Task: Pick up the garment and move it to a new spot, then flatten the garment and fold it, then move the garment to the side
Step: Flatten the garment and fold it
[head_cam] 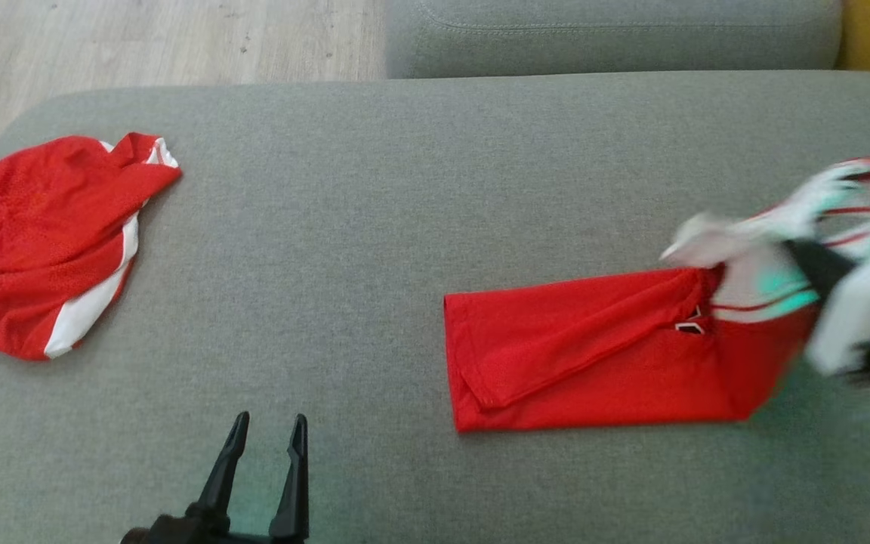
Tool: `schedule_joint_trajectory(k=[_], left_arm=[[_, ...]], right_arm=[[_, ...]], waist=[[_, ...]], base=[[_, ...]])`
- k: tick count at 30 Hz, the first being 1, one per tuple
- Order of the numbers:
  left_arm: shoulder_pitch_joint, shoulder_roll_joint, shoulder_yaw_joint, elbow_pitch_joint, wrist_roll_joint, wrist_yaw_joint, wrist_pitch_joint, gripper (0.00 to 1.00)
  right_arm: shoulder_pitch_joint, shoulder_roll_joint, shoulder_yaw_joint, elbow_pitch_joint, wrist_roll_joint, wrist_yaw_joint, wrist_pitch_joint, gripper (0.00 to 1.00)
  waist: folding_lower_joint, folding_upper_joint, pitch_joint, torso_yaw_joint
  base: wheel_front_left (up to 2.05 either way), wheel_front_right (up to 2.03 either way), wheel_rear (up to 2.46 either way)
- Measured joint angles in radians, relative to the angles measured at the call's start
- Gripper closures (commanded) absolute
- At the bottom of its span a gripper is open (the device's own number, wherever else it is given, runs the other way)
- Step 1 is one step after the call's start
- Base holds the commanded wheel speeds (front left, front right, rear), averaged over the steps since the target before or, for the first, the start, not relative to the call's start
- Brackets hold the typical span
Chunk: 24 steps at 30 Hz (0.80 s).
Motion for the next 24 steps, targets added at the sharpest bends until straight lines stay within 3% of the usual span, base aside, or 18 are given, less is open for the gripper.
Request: schedule_joint_trajectory(k=[5,12,24], left_arm=[[-0.002,-0.001,-0.002,0.011,0.0,-0.004,0.0,0.0],[-0.004,-0.001,-0.016,0.026,0.0,-0.004,0.0,0.0],[-0.004,-0.001,-0.026,0.036,-0.014,0.003,0.0,0.0]], right_arm=[[0.012,0.063,0.196,-0.066,0.025,0.0,0.053,1.0],[0.006,0.138,0.353,-0.007,0.031,0.0,0.042,1.0],[-0.041,0.266,0.384,0.186,-0.025,0.0,-0.055,1.0]], waist=[[0.0,0.0,-0.002,0.005],[0.0001,0.0,0.002,0.024],[0.0,0.0,-0.001,0.075]], base=[[0.0,0.0,0.0],[0.0,0.0,0.0],[0.0,0.0,0.0]])
